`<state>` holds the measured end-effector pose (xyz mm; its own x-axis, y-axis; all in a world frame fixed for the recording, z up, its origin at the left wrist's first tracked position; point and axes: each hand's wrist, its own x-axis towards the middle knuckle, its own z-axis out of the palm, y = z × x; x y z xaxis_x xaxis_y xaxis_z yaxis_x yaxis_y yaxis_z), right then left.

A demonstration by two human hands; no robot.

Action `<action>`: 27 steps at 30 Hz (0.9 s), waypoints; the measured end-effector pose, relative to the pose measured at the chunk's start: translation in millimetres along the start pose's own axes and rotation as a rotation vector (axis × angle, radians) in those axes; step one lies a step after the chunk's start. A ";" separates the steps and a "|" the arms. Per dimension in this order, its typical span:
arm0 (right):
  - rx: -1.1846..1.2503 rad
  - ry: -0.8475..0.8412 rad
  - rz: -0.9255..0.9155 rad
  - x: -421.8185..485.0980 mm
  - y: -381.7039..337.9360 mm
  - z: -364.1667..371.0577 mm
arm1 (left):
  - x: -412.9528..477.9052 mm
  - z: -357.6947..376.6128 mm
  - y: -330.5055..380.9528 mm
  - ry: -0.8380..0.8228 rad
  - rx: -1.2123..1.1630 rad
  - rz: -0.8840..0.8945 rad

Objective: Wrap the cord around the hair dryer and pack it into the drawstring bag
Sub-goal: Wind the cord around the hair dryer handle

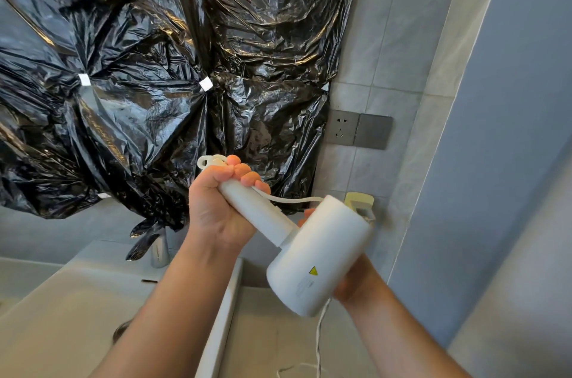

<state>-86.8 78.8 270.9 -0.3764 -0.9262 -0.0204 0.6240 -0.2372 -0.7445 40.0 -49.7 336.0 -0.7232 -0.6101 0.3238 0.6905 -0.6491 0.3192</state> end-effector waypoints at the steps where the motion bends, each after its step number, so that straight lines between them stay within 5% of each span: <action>1: -0.005 0.042 0.017 -2.8 5.4 3.2 | 1.0 1.4 -0.5 0.024 -0.004 0.025; 13: 0.215 0.147 0.031 -5.7 45.4 8.3 | 13.0 -10.3 5.2 0.390 -0.079 0.249; 21: -0.159 0.212 -0.151 0.2 43.8 7.7 | 9.8 -24.4 1.4 0.304 -0.037 0.189; 25: -0.182 0.242 -0.281 5.4 23.9 0.0 | 5.2 -27.9 7.9 0.295 0.251 0.138; 27: -0.245 0.245 -0.313 6.4 8.4 -7.3 | -2.4 -32.4 16.3 0.426 0.670 0.298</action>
<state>-89.1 73.0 259.6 -0.6900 -0.7175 0.0953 0.2853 -0.3906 -0.8752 52.5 -73.5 311.6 -0.3608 -0.9193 0.1574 0.6192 -0.1099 0.7775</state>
